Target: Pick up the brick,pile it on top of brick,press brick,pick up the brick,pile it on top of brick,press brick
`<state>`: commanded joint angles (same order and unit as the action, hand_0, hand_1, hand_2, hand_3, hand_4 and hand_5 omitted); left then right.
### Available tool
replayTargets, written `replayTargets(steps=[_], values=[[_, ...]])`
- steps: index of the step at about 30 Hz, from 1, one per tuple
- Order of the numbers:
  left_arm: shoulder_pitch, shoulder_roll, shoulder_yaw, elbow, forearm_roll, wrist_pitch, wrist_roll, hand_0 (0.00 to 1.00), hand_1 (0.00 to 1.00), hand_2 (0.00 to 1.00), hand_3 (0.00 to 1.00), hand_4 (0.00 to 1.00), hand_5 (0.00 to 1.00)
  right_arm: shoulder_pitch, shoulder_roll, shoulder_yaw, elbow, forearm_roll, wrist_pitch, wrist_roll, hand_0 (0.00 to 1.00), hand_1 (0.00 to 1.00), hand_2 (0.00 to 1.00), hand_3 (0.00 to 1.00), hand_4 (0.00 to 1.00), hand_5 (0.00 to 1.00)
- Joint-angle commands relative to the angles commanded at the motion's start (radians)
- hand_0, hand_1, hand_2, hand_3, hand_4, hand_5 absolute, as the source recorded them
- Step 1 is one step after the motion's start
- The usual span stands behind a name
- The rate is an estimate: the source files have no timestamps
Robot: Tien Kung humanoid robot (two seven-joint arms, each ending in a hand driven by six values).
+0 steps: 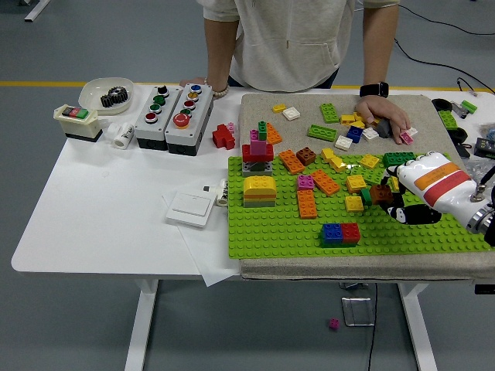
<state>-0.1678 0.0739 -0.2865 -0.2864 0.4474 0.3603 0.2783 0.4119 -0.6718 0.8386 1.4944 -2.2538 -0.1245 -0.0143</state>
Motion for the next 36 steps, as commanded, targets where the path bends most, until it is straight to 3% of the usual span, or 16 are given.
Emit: replayTargets(steps=[12,23,36], values=[[-0.001,0.001,0.002,0.001,-0.003,-0.001,-0.001,0.754,0.725,0.726,0.588,0.643,0.663,-0.018,0.002,-0.070,0.119,-0.015,0.011,-0.099,0.204,0.280,0.394,0.472,0.580,0.377],[0.000,0.001,0.004,0.002,-0.008,0.000,-0.003,0.754,0.725,0.724,0.587,0.642,0.663,-0.016,0.008,-0.124,0.157,-0.015,-0.003,-0.169,0.206,0.282,0.398,0.477,0.612,0.392],[0.001,0.001,0.002,0.003,-0.006,0.002,-0.002,0.755,0.725,0.720,0.588,0.643,0.664,-0.001,0.000,-0.177,0.191,-0.014,0.039,-0.209,0.206,0.281,0.399,0.480,0.626,0.401]])
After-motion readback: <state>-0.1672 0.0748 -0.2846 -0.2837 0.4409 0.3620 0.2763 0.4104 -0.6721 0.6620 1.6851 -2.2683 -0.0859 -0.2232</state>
